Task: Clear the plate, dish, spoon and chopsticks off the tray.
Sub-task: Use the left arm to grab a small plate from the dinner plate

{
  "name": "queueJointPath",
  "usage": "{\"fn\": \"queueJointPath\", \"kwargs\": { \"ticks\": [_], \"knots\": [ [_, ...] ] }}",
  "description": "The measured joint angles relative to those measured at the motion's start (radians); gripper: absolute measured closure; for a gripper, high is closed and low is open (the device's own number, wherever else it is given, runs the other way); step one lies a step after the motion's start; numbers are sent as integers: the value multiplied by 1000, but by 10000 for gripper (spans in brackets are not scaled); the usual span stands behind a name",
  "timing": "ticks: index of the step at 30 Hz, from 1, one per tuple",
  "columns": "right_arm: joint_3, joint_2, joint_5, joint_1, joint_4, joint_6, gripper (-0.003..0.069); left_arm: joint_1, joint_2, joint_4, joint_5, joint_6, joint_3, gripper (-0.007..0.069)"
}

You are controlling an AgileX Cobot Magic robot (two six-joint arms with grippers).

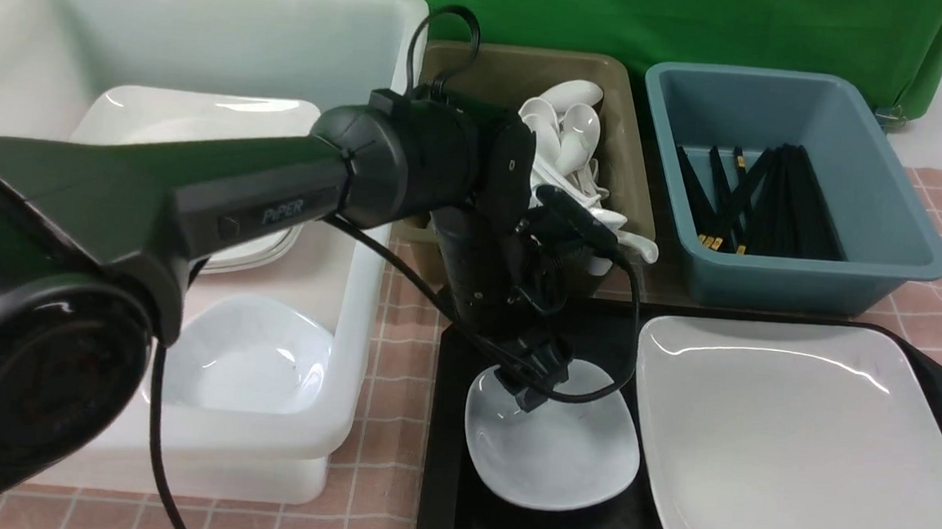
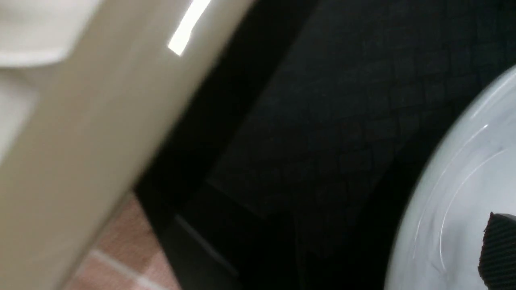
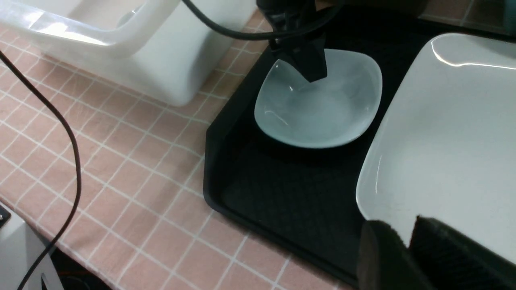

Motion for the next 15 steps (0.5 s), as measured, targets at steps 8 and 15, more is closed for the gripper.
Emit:
{"fn": "queueJointPath", "kwargs": {
  "ticks": [8, 15],
  "knots": [
    [0, 0, -6, 0, 0, 1, 473, -6, 29, -20, 95, 3, -11, 233],
    [0, 0, -27, 0, 0, 1, 464, -4, 16, -51, 185, -86, -47, 504]
  ]
}}
